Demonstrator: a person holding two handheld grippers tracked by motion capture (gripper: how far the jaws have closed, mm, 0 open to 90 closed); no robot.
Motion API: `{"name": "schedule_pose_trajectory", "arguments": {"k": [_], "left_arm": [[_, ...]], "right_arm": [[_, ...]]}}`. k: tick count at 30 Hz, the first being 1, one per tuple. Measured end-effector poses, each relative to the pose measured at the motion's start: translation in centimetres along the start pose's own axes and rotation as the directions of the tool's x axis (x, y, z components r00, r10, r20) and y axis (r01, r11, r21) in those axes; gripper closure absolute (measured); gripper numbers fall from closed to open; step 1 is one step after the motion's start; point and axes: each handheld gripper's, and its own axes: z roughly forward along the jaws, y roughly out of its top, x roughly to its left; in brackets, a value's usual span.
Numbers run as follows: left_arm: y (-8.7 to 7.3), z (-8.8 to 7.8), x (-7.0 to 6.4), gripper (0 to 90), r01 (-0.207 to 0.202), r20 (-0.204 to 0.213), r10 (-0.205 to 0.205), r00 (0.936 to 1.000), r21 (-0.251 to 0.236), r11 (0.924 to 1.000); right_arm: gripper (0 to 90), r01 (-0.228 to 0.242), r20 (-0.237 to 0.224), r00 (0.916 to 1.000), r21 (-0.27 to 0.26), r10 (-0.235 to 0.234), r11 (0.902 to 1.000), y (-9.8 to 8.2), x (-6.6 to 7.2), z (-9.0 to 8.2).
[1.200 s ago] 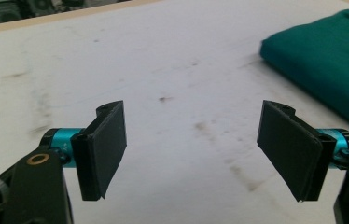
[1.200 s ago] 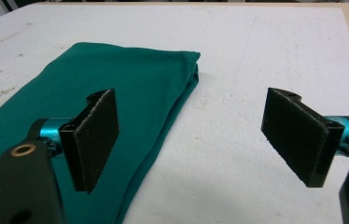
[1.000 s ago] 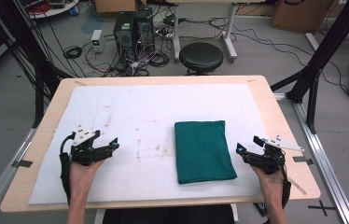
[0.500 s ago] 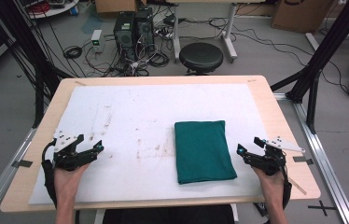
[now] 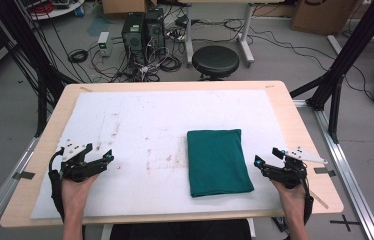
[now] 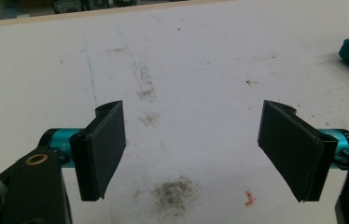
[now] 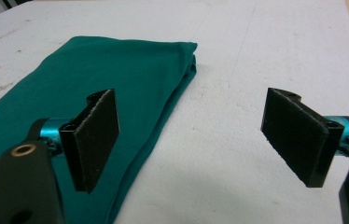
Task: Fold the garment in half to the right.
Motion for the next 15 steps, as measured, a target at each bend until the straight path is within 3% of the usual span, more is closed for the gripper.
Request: {"name": "schedule_pose_trajectory", "arguments": {"k": [15], "left_arm": [[-0.18,-0.45,0.12,23.4,0.011,0.0,-0.011,0.9999,-0.005,0.9999]], "right_arm": [[19.7,0.007,-0.007,1.0,0.01,-0.007,0.9999,0.17,0.33,0.2]]}}
